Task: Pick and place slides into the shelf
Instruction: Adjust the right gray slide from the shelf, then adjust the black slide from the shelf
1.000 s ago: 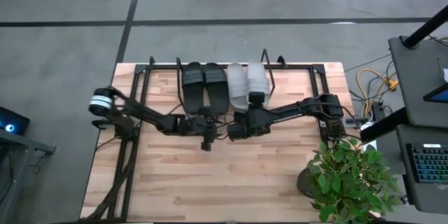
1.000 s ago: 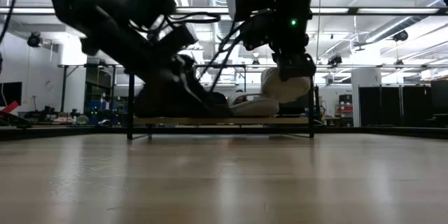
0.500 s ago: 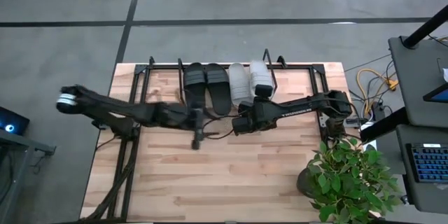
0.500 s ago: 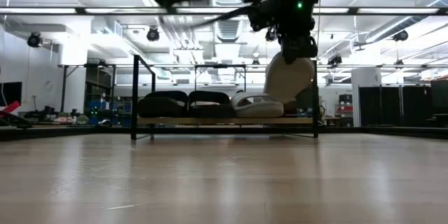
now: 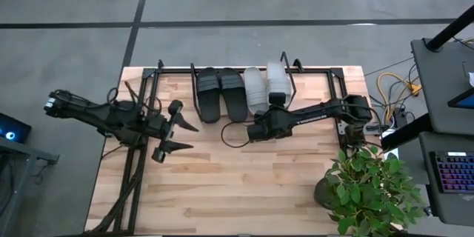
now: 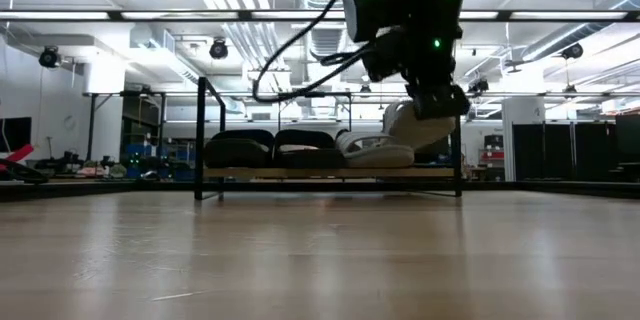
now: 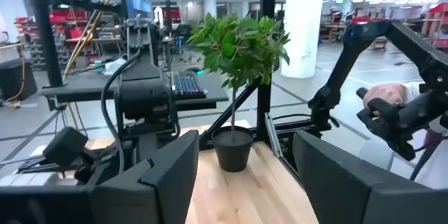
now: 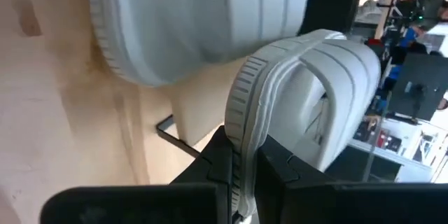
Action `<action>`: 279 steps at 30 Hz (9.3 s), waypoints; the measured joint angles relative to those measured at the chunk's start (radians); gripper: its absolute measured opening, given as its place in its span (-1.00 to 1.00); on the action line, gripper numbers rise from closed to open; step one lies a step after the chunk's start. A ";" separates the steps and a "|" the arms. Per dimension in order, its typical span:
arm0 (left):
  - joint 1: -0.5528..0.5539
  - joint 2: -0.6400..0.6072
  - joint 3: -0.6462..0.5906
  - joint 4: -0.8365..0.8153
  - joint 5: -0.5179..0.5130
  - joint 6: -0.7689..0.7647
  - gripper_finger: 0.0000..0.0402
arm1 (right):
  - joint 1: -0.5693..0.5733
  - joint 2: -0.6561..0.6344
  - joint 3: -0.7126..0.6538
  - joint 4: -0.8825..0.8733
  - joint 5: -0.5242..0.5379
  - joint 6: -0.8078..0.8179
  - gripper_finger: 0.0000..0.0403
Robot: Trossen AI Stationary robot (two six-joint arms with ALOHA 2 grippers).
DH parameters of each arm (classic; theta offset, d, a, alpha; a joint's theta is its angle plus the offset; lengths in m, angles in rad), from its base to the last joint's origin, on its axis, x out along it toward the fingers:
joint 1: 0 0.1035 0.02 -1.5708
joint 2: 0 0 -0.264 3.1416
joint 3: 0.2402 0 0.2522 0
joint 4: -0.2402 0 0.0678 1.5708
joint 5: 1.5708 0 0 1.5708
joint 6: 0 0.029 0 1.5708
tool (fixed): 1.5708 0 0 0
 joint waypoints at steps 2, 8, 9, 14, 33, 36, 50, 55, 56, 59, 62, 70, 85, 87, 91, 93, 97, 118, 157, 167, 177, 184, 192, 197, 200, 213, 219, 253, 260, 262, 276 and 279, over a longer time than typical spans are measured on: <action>0.000 -0.017 -0.011 -0.010 -0.001 -0.001 0.08 | 0.000 0.004 -0.018 0.014 -0.003 -0.003 -0.91; 0.000 -0.042 -0.008 -0.001 -0.001 0.000 0.08 | -0.003 0.020 -0.087 0.048 -0.037 -0.006 -0.91; 0.000 -0.045 -0.008 -0.003 -0.001 0.000 0.08 | -0.003 0.020 -0.100 0.055 -0.040 -0.008 -0.91; 0.001 -0.049 -0.008 -0.001 -0.001 0.003 0.08 | -0.003 0.021 -0.129 0.055 -0.051 -0.023 -0.91; 0.001 -0.041 -0.006 0.000 -0.002 0.001 0.08 | -0.016 0.014 -0.076 0.152 -0.070 -0.107 -0.64; 0.001 -0.042 -0.006 0.000 -0.002 0.001 0.08 | -0.016 0.009 -0.071 0.152 -0.071 -0.107 -0.52; 0.002 -0.033 -0.007 -0.005 -0.002 0.000 0.08 | -0.011 -0.053 -0.069 0.133 -0.062 -0.103 -0.24; 0.001 -0.034 -0.007 -0.003 -0.002 -0.001 0.08 | -0.010 -0.058 -0.069 0.133 -0.074 -0.092 -0.25; 0.001 -0.032 -0.007 -0.002 -0.002 -0.001 0.08 | -0.010 -0.058 -0.069 0.131 -0.091 -0.093 -0.24; 0.001 -0.033 -0.007 -0.008 -0.002 -0.002 0.08 | -0.010 -0.057 -0.069 0.131 -0.111 -0.087 -0.18; 0.001 -0.031 -0.007 -0.005 -0.002 -0.002 0.08 | -0.010 -0.056 -0.069 0.132 -0.111 -0.074 -0.07; 0.001 -0.029 -0.007 -0.004 -0.002 -0.002 0.08 | -0.010 -0.056 -0.067 0.133 -0.115 -0.006 0.18; 0.001 -0.025 -0.007 -0.004 -0.002 -0.002 0.08 | 0.102 -0.098 -0.067 0.201 -0.117 0.003 0.20; 0.001 -0.025 -0.007 -0.004 -0.002 -0.002 0.08 | 0.130 -0.124 -0.067 0.231 -0.117 0.002 0.20; 0.001 -0.022 -0.007 -0.004 -0.002 -0.002 0.08 | 0.184 -0.184 -0.067 0.299 -0.115 -0.005 0.19; 0.001 -0.021 -0.007 -0.003 -0.002 -0.002 0.08 | 0.208 -0.221 -0.067 0.327 -0.116 -0.006 0.18; 0.001 -0.020 -0.008 -0.002 -0.002 -0.013 0.08 | 0.237 -0.286 -0.067 0.381 -0.115 -0.007 0.18; 0.001 0.002 -0.005 0.038 0.003 -0.079 0.08 | 0.273 -0.360 -0.066 0.587 -0.122 -0.108 0.17; 0.002 0.093 0.001 0.153 0.018 -0.065 0.08 | 0.349 -0.474 -0.067 0.866 -0.268 -0.208 0.14; 0.001 0.111 0.003 0.168 -0.053 0.107 -0.52 | 0.391 -0.476 -0.070 0.863 -0.117 -0.225 0.11; 0.002 0.156 0.017 0.232 -0.181 0.134 -0.99 | 0.436 -0.530 -0.133 0.861 -0.051 -0.196 0.03; 0.002 0.317 0.106 0.262 -0.304 0.262 -1.00 | 0.435 -0.602 -0.229 0.871 0.005 -0.164 -0.02; 0.008 0.382 0.323 -0.015 -0.314 0.371 -1.00 | 0.435 -0.678 -0.362 0.988 0.004 -0.160 -0.04; 0.006 0.322 0.348 -0.187 -0.275 0.311 -1.00 | 0.435 -0.712 -0.438 1.074 0.002 -0.173 -0.04; 0.006 0.267 0.320 -0.268 -0.155 0.265 -1.00 | 0.435 -0.719 -0.460 1.124 -0.006 -0.189 -0.04; 0.006 0.074 0.092 -0.202 -0.075 0.182 -1.00 | 0.435 -0.719 -0.473 1.206 -0.014 -0.261 -0.04; 0.006 0.038 0.052 -0.213 -0.087 0.183 -1.00 | 0.435 -0.718 -0.484 1.207 -0.014 -0.262 -0.04; 0.006 -0.051 -0.072 -0.191 -0.105 0.096 -1.00 | 0.038 -0.328 -0.434 1.390 -0.246 -0.703 -0.26; 0.006 -0.048 -0.083 -0.177 -0.112 0.104 -1.00 | -0.014 -0.197 -0.298 1.303 -0.245 -0.821 -0.28; 0.006 -0.059 -0.077 -0.171 -0.113 0.104 -1.00 | -0.031 -0.170 -0.260 1.236 -0.242 -0.817 -0.28; 0.005 -0.140 -0.101 -0.186 -0.112 0.052 -1.00 | -0.163 -0.047 -0.129 1.174 -0.241 -0.890 -0.31; 0.005 -0.139 -0.101 -0.184 -0.112 0.052 -1.00 | -0.184 -0.047 -0.129 1.176 -0.244 -0.891 -0.31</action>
